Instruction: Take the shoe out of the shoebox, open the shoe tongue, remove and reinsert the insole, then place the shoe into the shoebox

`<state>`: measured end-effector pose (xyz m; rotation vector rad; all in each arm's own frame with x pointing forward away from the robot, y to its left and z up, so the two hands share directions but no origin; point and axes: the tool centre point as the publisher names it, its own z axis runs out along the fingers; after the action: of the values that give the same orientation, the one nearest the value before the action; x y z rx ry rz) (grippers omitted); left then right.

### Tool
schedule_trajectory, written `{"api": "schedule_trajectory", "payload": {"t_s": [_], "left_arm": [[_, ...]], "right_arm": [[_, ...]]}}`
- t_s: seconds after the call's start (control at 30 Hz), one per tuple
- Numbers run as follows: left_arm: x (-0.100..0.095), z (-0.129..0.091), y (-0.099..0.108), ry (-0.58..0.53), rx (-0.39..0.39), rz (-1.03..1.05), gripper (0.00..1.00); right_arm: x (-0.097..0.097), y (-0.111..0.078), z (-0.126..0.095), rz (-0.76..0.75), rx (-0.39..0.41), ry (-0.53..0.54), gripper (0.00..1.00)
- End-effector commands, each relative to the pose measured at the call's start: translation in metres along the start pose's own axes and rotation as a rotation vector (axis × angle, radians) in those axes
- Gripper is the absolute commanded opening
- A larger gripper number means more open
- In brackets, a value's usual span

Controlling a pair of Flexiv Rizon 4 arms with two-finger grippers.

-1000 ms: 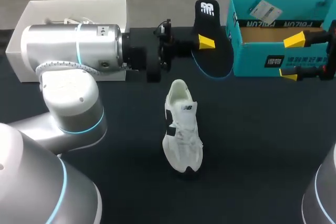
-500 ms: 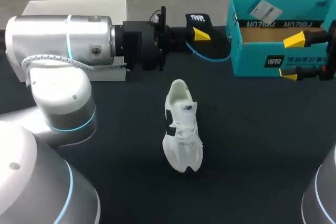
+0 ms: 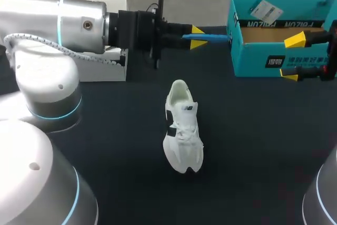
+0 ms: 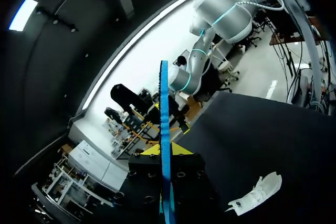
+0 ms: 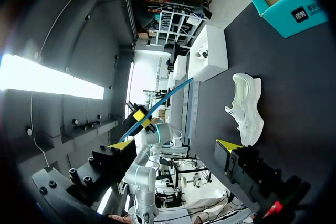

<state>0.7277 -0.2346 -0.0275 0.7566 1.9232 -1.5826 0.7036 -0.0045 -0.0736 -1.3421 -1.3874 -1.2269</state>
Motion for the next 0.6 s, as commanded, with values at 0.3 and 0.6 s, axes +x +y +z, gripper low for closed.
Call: {"api": "schedule_trajectory", "payload": {"t_s": [0.3, 0.6], "left_arm": [[-0.0057, -0.0045, 0.0009, 0.287, 0.200, -1.259, 0.00], [-0.0057, -0.0045, 0.0009, 0.287, 0.200, -1.259, 0.00]], "right_arm": [[0.0000, -0.0015, 0.0000, 0.001, -0.002, -0.004, 1.00], [0.0000, -0.0015, 0.0000, 0.001, -0.002, -0.004, 1.00]]}}
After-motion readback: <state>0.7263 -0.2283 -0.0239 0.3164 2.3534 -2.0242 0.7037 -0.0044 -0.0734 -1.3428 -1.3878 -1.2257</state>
